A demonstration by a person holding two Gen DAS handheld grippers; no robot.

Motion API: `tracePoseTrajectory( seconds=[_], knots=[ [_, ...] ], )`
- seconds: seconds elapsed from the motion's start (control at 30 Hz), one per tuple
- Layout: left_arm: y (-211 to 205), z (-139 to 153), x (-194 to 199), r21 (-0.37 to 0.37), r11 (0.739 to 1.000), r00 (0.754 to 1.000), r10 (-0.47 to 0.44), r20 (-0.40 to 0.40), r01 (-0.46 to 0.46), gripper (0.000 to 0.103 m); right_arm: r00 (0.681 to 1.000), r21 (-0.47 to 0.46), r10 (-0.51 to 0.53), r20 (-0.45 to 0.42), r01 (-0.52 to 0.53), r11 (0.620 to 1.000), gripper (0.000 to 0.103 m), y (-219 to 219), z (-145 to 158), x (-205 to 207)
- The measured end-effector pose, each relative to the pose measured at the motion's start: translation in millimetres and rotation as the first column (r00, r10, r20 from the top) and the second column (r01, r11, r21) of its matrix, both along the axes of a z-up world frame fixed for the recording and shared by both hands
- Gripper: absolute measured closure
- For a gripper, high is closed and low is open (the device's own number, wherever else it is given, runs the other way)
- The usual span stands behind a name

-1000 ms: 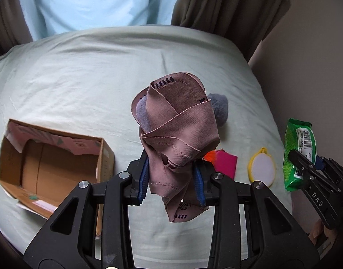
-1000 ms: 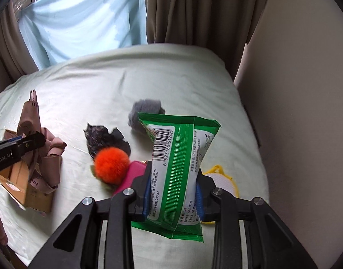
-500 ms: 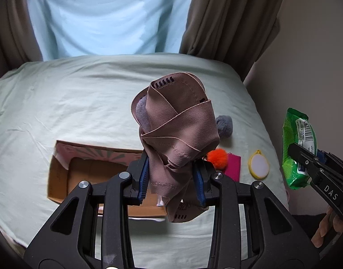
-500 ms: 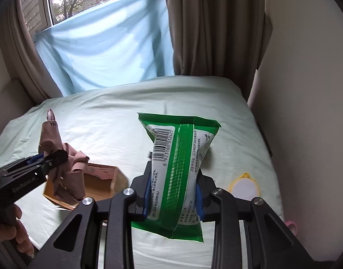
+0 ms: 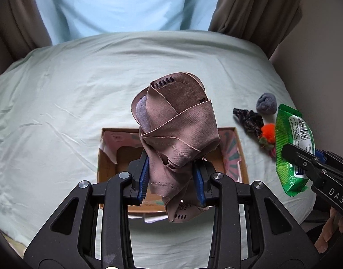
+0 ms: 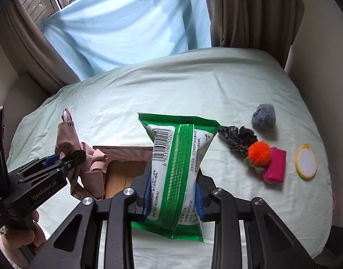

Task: Organize soft objects
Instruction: 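Lift the pink mask with the left tool while the right tool lifts the green wipes packet, then release the pink mask and green wipes packet into the cardboard box with both tools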

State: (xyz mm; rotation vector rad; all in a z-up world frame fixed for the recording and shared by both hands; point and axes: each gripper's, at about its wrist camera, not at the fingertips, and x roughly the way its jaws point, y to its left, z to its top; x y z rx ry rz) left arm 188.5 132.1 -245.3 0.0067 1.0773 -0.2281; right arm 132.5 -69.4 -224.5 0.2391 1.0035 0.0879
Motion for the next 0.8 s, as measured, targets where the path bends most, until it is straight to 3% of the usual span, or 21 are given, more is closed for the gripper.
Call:
tracePoseTrajectory(
  seconds=[0.37,0.8],
  knots=[
    [33.8,-89.4,43.0,0.071,0.997,0.984,-0.013,-0.178,0.026,0.073,0.98,-0.022,0.055,-0.189,-0.06,0.998,0.075,76.1,-88.7,61.2],
    [16.6,-178.2,64.9,0.109,0.986,0.916,-0.07,-0.394,0.123,0.073,0.911,0.035,0.06,-0.407,-0.051,0.998,0.075,79.5,-180.8,108.5]
  ],
)
